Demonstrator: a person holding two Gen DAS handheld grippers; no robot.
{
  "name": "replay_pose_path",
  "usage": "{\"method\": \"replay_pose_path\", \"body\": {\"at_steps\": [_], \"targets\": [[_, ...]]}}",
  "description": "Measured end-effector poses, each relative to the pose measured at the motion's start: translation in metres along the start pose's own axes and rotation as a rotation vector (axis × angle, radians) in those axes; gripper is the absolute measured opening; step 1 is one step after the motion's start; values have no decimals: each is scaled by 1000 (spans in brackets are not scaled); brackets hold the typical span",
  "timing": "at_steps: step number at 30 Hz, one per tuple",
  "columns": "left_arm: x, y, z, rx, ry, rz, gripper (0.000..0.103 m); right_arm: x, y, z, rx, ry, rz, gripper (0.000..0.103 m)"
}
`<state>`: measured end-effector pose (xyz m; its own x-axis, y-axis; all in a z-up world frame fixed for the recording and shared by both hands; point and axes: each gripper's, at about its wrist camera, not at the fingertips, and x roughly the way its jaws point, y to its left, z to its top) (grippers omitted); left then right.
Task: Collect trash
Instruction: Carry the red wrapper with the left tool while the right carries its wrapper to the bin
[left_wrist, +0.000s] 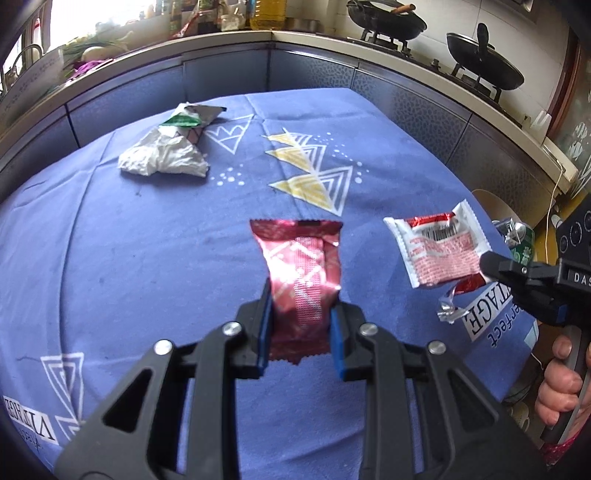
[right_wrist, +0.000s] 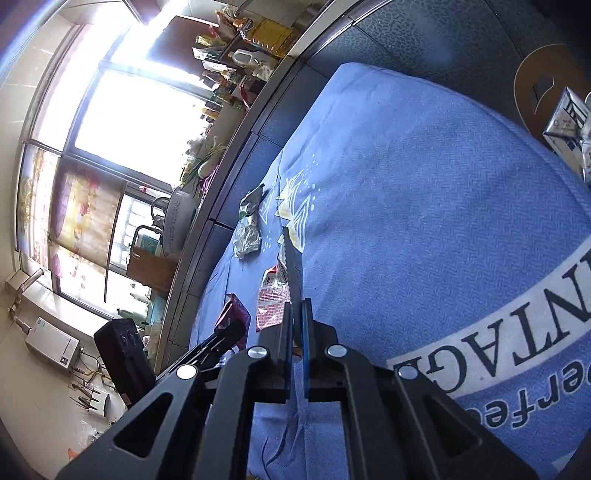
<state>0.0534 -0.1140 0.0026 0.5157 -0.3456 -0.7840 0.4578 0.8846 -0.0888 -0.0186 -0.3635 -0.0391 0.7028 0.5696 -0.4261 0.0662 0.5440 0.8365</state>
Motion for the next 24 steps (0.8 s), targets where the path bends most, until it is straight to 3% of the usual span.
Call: {"method": "replay_pose_path", "body": {"at_steps": [14, 24], "targets": [[3, 9, -4, -28, 15, 14, 25, 6, 8, -5, -26, 5, -8, 3], [5, -23, 27, 56, -12, -12, 25, -27, -4, 9, -12, -96, -29, 3]]}}
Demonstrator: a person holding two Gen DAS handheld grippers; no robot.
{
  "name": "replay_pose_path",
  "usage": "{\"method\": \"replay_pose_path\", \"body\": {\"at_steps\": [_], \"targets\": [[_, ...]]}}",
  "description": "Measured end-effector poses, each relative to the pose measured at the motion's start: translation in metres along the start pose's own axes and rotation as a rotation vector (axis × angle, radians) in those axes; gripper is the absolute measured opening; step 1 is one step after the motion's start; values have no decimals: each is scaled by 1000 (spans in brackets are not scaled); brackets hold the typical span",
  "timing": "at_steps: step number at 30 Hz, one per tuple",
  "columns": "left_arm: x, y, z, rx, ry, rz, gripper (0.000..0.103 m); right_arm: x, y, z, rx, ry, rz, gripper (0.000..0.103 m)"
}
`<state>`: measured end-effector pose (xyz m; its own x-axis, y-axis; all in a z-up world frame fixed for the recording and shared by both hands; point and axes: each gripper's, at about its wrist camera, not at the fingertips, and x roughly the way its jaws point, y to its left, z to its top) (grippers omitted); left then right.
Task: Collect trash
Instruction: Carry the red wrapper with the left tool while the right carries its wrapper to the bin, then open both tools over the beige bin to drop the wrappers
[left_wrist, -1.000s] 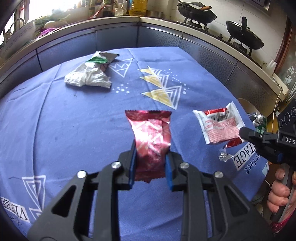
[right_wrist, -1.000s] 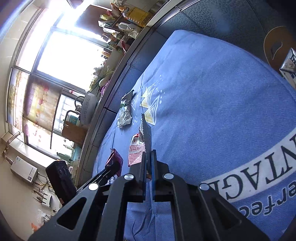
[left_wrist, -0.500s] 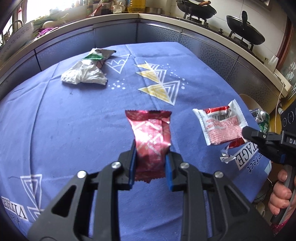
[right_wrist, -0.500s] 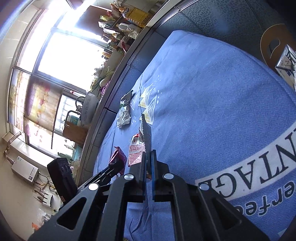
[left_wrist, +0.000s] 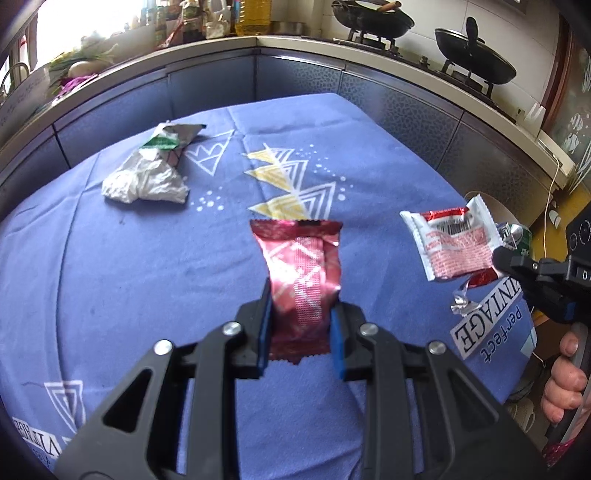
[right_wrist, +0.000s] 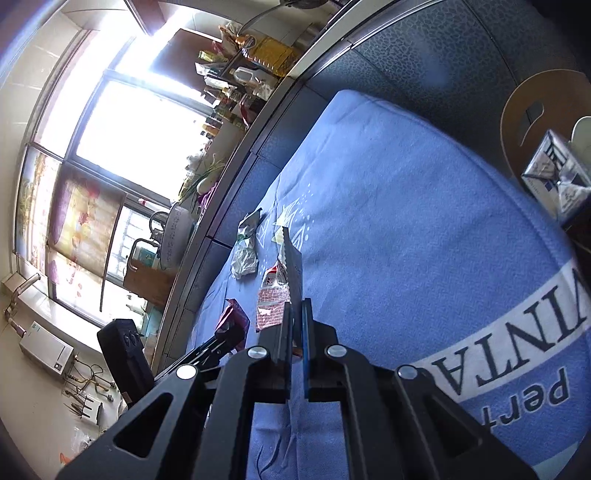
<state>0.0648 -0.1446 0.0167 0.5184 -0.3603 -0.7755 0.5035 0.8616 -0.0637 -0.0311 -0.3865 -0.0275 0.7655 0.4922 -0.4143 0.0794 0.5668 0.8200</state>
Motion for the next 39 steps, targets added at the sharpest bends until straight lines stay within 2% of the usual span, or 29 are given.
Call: {"method": "replay_pose_path", "body": {"at_steps": [16, 23, 27, 32, 35, 39], "targets": [[34, -127, 69, 230, -18, -137, 25, -105, -66, 42, 72, -261, -90, 3], [57, -191, 89, 309, 11, -217, 25, -148, -105, 58, 114, -383, -158, 3], [70, -225, 99, 342, 34, -263, 25, -163, -122, 61, 107, -428, -233, 3], [100, -257, 112, 361, 101, -331, 25, -160, -127, 58, 30, -424, -358, 3], [126, -274, 120, 378, 178, -387, 25, -152, -130, 50, -7, -410, -405, 3], [160, -292, 124, 399, 273, -421, 25, -142, -137, 42, -43, -384, -445, 3]]}}
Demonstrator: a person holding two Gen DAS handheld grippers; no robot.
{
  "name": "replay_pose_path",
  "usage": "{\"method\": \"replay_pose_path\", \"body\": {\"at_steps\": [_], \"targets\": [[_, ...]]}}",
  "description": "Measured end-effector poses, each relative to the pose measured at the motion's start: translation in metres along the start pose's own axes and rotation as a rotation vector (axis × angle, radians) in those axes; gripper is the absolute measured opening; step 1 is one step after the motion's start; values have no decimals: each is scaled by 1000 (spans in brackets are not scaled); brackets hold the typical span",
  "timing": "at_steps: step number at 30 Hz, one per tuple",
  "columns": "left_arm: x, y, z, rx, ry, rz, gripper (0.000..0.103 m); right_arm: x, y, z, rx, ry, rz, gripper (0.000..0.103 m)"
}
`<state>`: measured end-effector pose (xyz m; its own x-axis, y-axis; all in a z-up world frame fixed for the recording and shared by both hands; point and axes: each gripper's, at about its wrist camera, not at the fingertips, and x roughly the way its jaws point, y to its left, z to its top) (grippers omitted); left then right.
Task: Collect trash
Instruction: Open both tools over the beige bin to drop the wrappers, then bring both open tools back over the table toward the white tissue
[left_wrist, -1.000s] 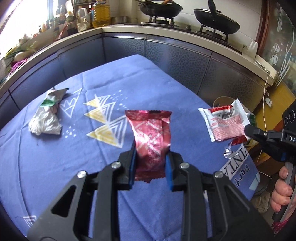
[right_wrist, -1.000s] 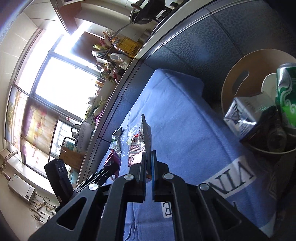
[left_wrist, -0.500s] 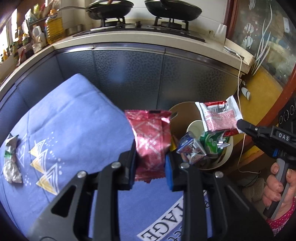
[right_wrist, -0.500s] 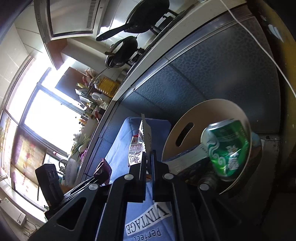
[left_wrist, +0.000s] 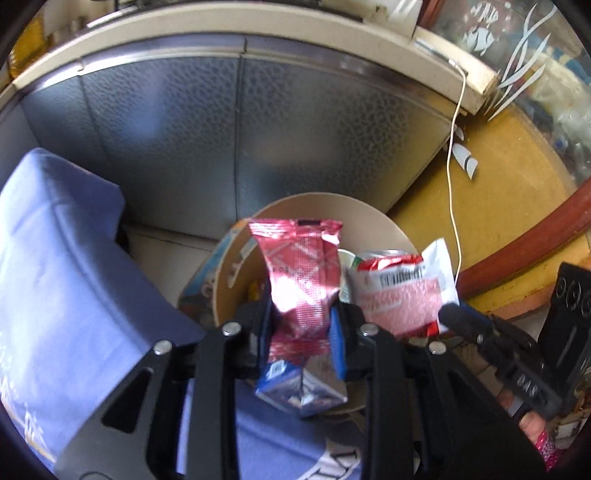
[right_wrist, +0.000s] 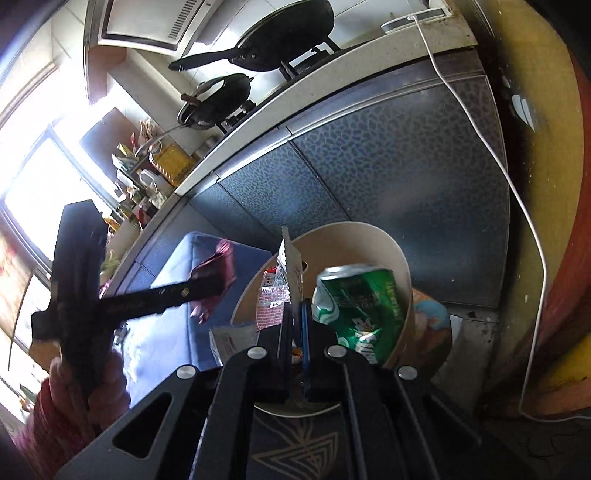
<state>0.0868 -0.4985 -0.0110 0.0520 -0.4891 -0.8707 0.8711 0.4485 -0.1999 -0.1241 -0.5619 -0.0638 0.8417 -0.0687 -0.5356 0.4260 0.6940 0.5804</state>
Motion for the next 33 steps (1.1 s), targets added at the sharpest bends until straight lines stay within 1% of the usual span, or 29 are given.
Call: {"method": "replay_pose_path", "body": {"at_steps": [3, 4, 6, 8, 10, 13, 16, 17, 19, 21, 22, 26, 30, 33], "targets": [[22, 0, 6, 5, 57, -18, 25, 6, -1, -7, -32, 16, -21, 3], [28, -1, 7, 9, 70, -22, 27, 7, -2, -10, -38, 21, -24, 3], [37, -3, 8, 23, 90, -16, 33, 8, -4, -15, -47, 27, -24, 4], [45, -6, 8, 30, 115, 6, 51, 10, -5, -17, -45, 31, -13, 4], [48, -9, 8, 38, 115, 21, 55, 11, -5, -18, -50, 26, -15, 4], [44, -10, 8, 43, 95, 34, 59, 9, 0, -16, -73, -7, -33, 5], [32, -7, 6, 38, 60, 63, 59, 8, 3, -16, -68, -24, -35, 8], [28, -6, 5, 34, 51, 71, 59, 8, 3, -16, -62, -22, -32, 11], [20, -4, 2, 26, 30, 92, 59, 9, 6, -16, -60, -16, -38, 22], [13, -3, -2, 21, 11, 122, 59, 8, 10, -17, -58, -18, -40, 54], [9, -2, -3, 21, 2, 139, 59, 6, 12, -17, -60, -28, -38, 58], [-5, 1, -12, 16, -35, 191, 59, -2, 24, -18, -83, -61, -42, 59], [-16, 2, -21, 12, -68, 234, 59, -7, 32, -18, -83, -68, -44, 59], [-25, 3, -28, 11, -86, 249, 59, -11, 38, -16, -85, -77, -49, 59]]}}
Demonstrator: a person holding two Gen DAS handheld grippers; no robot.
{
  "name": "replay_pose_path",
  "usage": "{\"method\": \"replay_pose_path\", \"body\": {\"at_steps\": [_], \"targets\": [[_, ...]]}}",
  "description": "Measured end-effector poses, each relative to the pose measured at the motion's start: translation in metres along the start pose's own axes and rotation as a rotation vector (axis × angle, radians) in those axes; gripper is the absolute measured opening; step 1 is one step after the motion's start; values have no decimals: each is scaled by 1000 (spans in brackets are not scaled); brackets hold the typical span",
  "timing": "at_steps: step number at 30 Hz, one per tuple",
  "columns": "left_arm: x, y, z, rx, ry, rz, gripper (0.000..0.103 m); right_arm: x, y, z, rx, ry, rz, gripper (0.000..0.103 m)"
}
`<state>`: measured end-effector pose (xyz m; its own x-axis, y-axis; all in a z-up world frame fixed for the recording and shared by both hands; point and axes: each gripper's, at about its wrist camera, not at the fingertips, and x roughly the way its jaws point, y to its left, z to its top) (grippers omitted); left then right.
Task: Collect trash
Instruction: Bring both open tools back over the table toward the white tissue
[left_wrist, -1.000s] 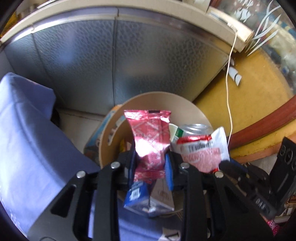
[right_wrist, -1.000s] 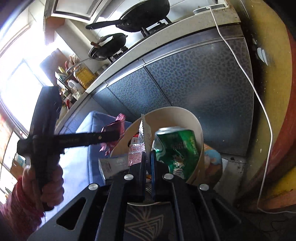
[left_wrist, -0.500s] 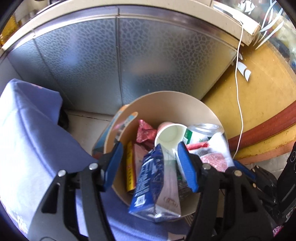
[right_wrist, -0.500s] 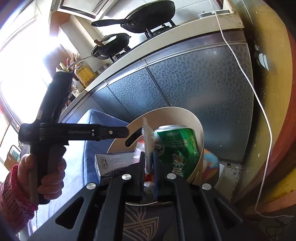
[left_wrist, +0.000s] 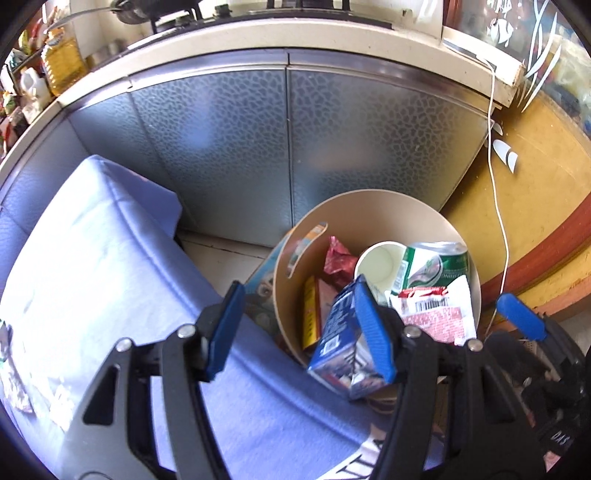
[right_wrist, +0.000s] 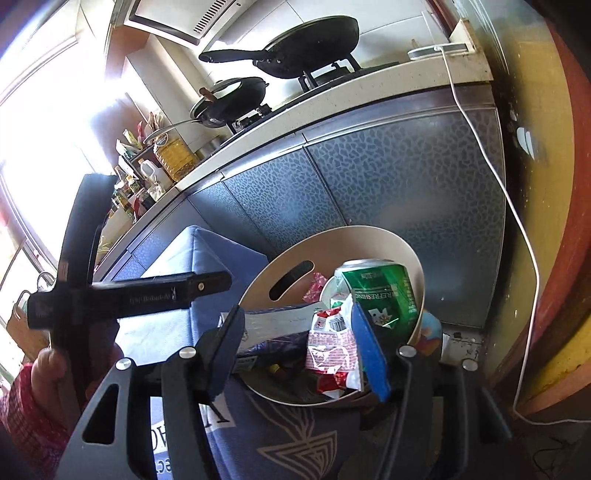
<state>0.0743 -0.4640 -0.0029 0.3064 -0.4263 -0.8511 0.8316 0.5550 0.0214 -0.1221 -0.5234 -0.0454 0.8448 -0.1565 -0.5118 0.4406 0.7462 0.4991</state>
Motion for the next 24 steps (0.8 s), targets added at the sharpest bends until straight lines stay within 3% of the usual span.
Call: {"method": "replay_pose_path", "body": {"at_steps": [13, 24], "targets": [[-32, 25, -35, -59, -42, 20, 59, -10, 35, 3, -48, -14, 3, 59], [-70, 94, -89, -190, -77, 114, 59, 10, 108, -13, -145, 66, 100, 59]]}}
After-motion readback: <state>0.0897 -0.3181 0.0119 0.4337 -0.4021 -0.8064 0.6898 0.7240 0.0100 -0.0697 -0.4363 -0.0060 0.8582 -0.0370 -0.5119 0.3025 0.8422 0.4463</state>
